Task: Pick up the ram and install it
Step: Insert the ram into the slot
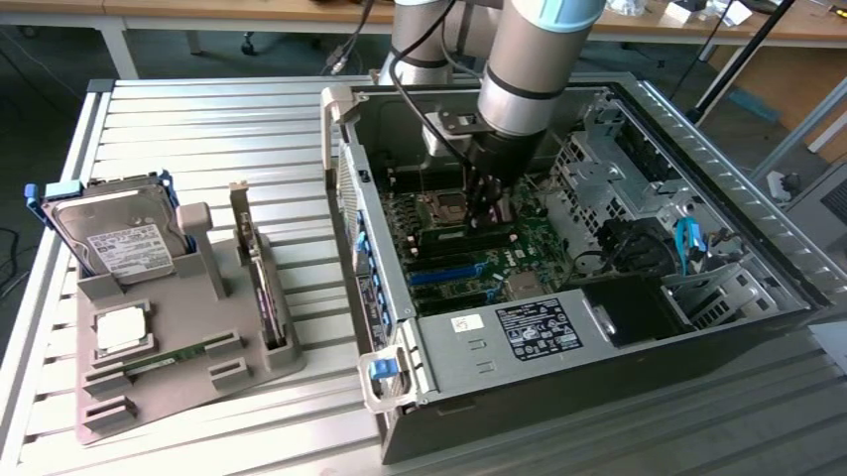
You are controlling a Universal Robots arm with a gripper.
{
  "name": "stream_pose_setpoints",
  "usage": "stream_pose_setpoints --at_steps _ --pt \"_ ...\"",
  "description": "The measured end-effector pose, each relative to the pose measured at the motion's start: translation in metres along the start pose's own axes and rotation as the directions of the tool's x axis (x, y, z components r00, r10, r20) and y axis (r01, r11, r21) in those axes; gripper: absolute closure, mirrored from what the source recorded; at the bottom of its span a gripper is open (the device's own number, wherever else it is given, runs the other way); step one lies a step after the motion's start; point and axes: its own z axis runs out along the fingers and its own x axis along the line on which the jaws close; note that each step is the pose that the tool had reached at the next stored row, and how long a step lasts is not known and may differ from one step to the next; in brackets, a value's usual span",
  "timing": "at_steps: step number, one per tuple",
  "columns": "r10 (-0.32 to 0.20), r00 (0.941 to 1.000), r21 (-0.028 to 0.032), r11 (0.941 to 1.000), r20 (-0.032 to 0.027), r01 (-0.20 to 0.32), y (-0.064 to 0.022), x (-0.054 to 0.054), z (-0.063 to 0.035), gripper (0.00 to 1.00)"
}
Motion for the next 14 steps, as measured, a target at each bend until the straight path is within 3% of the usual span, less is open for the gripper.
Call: stream_pose_setpoints --at_steps 14 --pt "0.028 0.9996 0.0000 0.9996 -0.0043 -0.028 -0.0005 0.0000 0.0029 0.86"
